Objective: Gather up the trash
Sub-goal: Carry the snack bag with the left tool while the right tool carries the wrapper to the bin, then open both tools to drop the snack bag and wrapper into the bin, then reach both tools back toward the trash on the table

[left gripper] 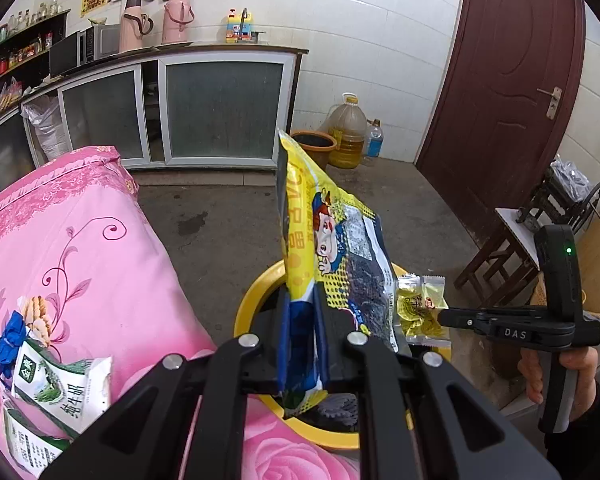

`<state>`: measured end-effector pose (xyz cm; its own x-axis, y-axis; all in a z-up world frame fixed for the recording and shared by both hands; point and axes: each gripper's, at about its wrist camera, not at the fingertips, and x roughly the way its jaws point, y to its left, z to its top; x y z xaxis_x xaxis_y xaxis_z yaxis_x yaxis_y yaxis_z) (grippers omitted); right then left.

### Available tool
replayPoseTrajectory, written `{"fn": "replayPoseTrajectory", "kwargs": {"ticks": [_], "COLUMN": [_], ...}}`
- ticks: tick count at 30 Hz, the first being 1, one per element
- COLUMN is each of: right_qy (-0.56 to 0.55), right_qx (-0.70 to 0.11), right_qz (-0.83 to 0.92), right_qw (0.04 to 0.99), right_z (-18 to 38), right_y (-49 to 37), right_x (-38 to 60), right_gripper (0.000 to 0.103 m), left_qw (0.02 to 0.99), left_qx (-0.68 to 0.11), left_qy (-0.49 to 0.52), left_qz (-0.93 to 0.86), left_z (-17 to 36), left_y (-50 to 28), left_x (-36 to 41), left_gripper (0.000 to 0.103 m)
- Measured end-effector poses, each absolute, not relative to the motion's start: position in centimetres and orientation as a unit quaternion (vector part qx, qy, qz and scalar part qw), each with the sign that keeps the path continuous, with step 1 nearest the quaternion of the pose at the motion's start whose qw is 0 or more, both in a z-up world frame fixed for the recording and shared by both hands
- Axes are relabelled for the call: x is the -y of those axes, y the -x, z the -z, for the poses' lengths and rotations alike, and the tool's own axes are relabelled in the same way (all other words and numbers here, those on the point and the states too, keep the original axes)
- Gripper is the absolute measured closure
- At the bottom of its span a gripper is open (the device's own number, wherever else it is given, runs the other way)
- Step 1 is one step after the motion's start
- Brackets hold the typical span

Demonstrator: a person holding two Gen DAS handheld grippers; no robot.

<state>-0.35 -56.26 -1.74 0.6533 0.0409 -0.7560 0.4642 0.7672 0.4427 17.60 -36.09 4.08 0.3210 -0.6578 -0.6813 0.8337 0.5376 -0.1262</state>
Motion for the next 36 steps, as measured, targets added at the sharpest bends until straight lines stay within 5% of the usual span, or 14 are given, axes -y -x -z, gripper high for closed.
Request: {"fn": "replayPoseTrajectory", "kwargs": {"ticks": [7,9,10,11,13,17,29,36], "right_qy": [-0.322,-0.324,-0.325,-0.329,-0.331,-0.335,-0.319,-0.281], "right_qx": [-0.41,-0.41,-0.407,-0.399,-0.395,-0.387,-0.376,-0.373], "right_qz": [0.123,0.123,0.123,0.125,0.132,0.138,0.134,0.091], "right_qw": [0.845,0.844,0.845,0.847,0.847,0.848,0.859,0.88], "right_z": [2.0,1.9,1.8,1.7,1.4,1.0,-1.0,-3.8], "right_y": [0.3,0.3,0.3,0.5,0.7,1.2,0.3,-3.7], "right_x": [56.2,56.3,56.3,56.4,56.6,56.9,55.8,52.2], "right_gripper": [0.095,0.075,0.065,0.048,0.046,0.046,0.046,0.044], "left_qw": [0.803,0.805,0.807,0.81,0.82,0.829,0.874,0.909], "left_qx": [-0.356,-0.351,-0.347,-0.344,-0.335,-0.326,-0.291,-0.279], "left_qy": [-0.126,-0.128,-0.13,-0.131,-0.124,-0.104,-0.092,-0.074], "left_qz": [0.46,0.461,0.46,0.456,0.446,0.443,0.378,0.3], "left_z": [-3.8,-4.0,-4.1,-4.2,-4.4,-5.1,-7.5,-9.1], "left_y": [-17.4,-17.1,-17.0,-16.9,-16.8,-16.8,-17.8,-20.4], "left_x": [36.8,36.8,36.8,36.7,36.4,35.6,30.6,21.5], "left_gripper": [0.09,0.085,0.076,0.055,0.021,0.008,0.008,0.008]}}
